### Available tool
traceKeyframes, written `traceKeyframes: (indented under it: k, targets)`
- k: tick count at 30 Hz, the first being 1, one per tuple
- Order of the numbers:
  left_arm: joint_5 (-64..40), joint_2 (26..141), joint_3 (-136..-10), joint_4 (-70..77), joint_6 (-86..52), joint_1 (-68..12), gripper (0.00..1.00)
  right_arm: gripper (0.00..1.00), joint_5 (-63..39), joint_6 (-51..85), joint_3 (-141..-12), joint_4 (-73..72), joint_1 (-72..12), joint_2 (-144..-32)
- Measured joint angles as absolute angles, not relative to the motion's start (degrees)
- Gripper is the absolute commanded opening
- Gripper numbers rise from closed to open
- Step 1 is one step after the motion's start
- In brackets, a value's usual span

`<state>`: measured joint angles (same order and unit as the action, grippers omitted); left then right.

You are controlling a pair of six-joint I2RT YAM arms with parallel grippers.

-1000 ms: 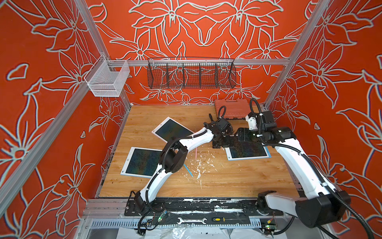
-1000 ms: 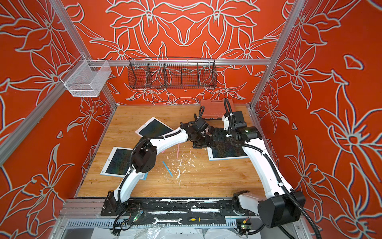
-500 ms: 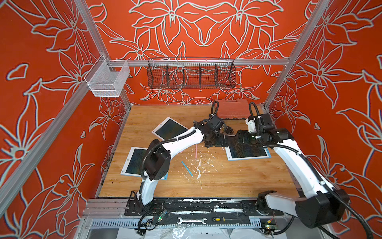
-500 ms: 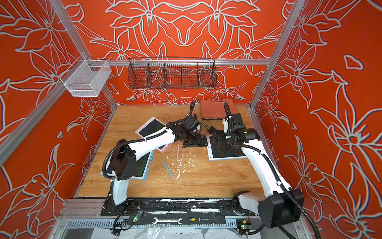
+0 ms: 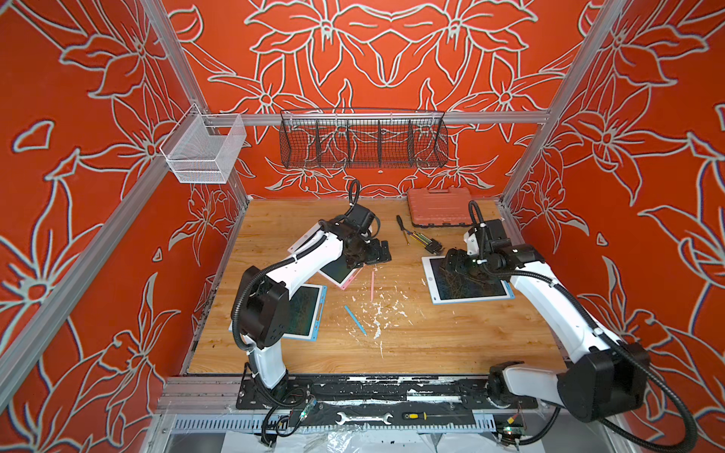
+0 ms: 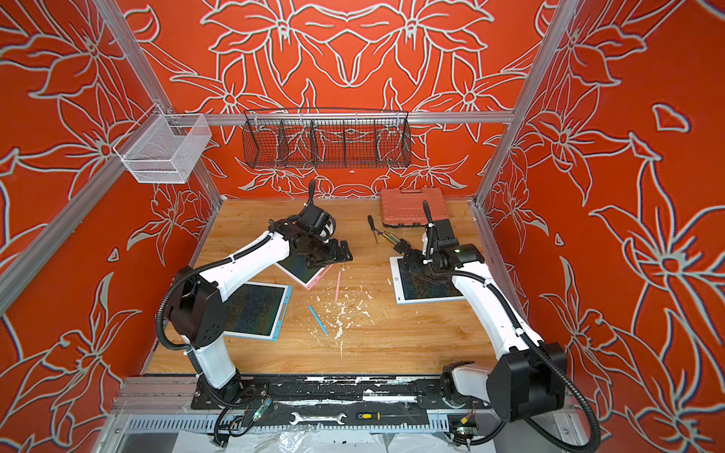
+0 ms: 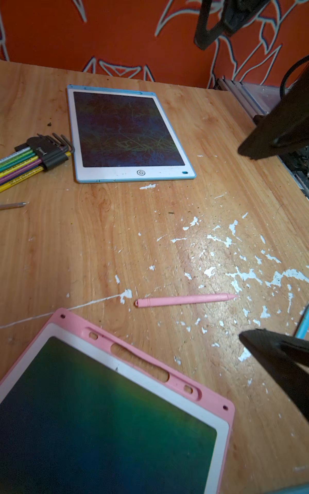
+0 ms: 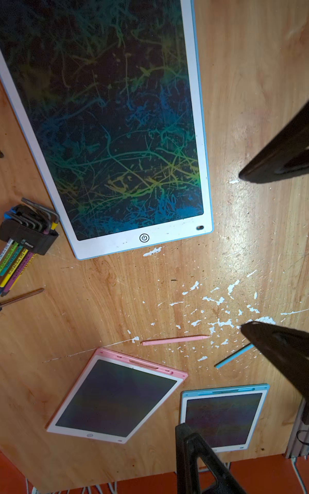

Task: Place the stylus back onto the writing tablet
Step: Move the writing tablet to the center of the board, then adjust the writing tablet at the center of the board.

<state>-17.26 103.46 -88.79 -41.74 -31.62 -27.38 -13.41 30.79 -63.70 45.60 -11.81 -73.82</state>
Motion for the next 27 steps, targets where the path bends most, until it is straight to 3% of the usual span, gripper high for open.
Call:
traceKeyframes:
  k: [27]
  targets:
    - [-28.4,103.4,-83.2,-41.4,-21.3,1.8,0.97,0.83,-7.8,49.4,-74.7,36.9,-24.1,-93.6]
